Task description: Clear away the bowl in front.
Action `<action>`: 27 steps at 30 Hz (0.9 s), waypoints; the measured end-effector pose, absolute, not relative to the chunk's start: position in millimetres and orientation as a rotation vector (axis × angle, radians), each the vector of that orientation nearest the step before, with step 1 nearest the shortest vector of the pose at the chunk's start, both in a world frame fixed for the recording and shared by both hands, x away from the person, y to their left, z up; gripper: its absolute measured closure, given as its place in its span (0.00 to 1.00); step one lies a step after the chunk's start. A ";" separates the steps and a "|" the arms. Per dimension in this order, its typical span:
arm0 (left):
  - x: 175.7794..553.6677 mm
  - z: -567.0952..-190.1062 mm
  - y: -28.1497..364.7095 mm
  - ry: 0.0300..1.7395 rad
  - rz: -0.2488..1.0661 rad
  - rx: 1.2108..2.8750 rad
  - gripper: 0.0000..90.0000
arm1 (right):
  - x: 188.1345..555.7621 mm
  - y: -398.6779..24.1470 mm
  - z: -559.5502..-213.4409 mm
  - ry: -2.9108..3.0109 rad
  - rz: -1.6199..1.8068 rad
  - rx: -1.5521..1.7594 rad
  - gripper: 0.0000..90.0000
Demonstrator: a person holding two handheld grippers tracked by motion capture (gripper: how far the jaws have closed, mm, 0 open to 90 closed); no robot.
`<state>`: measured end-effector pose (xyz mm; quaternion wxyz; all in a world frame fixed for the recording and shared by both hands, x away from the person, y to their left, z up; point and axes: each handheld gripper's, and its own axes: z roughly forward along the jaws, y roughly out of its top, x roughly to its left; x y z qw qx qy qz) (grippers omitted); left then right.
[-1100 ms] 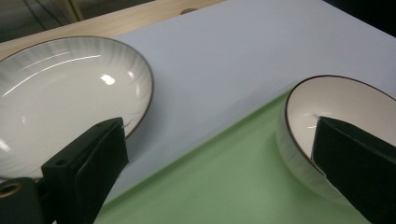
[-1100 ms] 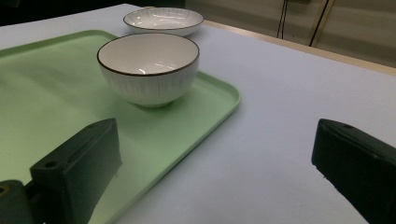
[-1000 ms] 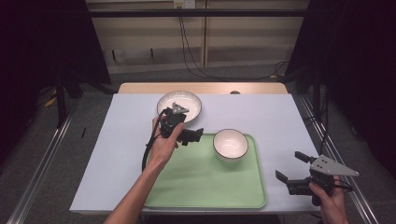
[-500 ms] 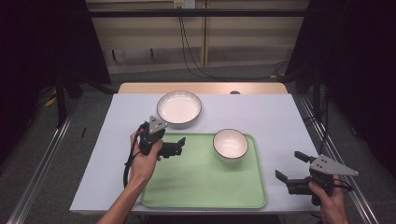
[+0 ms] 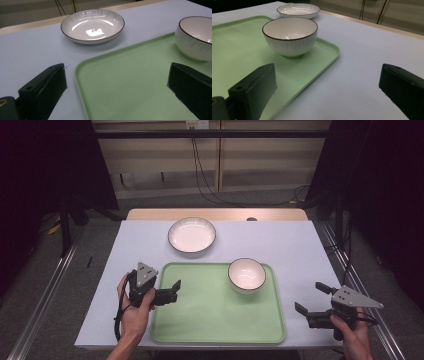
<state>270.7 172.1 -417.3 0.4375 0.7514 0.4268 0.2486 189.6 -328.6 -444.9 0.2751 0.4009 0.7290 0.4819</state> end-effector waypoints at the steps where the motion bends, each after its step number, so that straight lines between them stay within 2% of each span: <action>1: 266.9 -418.2 174.0 1.054 0.632 1.871 0.02 | 189.6 -328.6 -445.0 1.959 1.299 1.078 0.01; 19: 220.9 -432.4 208.2 1.067 0.616 1.826 0.02 | 187.1 -329.7 -444.8 1.954 1.287 1.079 0.01; 22: 217.9 -435.2 211.9 1.092 0.565 1.790 0.03 | 186.3 -330.2 -444.3 1.951 1.286 1.085 0.01; 27: 218.7 -433.0 214.4 1.083 0.586 1.765 0.02 | 186.2 -330.3 -443.8 1.950 1.292 1.075 0.01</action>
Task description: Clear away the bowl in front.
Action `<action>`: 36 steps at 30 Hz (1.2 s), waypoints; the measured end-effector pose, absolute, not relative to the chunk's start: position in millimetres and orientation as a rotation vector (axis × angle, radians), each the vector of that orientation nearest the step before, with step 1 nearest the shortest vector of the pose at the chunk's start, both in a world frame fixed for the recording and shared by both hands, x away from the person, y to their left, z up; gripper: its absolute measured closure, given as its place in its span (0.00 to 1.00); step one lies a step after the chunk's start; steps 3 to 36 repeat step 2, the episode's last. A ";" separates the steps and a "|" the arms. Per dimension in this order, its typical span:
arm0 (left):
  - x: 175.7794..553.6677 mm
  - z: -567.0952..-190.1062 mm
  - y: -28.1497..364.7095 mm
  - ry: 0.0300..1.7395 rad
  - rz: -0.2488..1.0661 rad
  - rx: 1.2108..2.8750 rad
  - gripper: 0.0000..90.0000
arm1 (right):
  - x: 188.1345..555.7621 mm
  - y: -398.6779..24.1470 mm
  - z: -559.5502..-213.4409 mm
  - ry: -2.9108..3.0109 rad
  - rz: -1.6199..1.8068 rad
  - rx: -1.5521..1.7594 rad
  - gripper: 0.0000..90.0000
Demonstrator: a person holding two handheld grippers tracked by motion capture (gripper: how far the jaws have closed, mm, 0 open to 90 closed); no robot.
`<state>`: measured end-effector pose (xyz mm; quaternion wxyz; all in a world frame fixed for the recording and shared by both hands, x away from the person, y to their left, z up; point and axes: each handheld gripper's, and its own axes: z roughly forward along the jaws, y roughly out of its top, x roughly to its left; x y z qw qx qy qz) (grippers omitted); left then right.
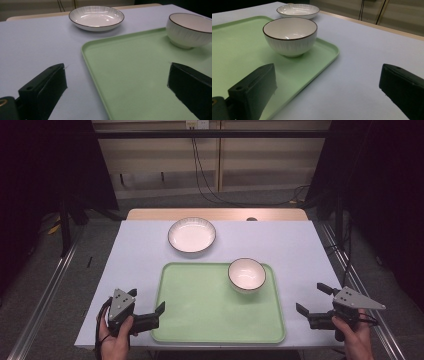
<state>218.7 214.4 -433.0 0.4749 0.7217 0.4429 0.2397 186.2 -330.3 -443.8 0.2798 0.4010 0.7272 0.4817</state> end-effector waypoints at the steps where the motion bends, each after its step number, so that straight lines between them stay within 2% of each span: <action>1: 219.4 -433.8 214.6 1.075 0.585 1.776 0.02 | 186.4 -330.8 -443.7 1.950 1.293 1.073 0.01; 36: 219.4 -433.8 214.6 1.075 0.585 1.776 0.02 | 186.5 -330.7 -443.7 1.948 1.291 1.079 0.01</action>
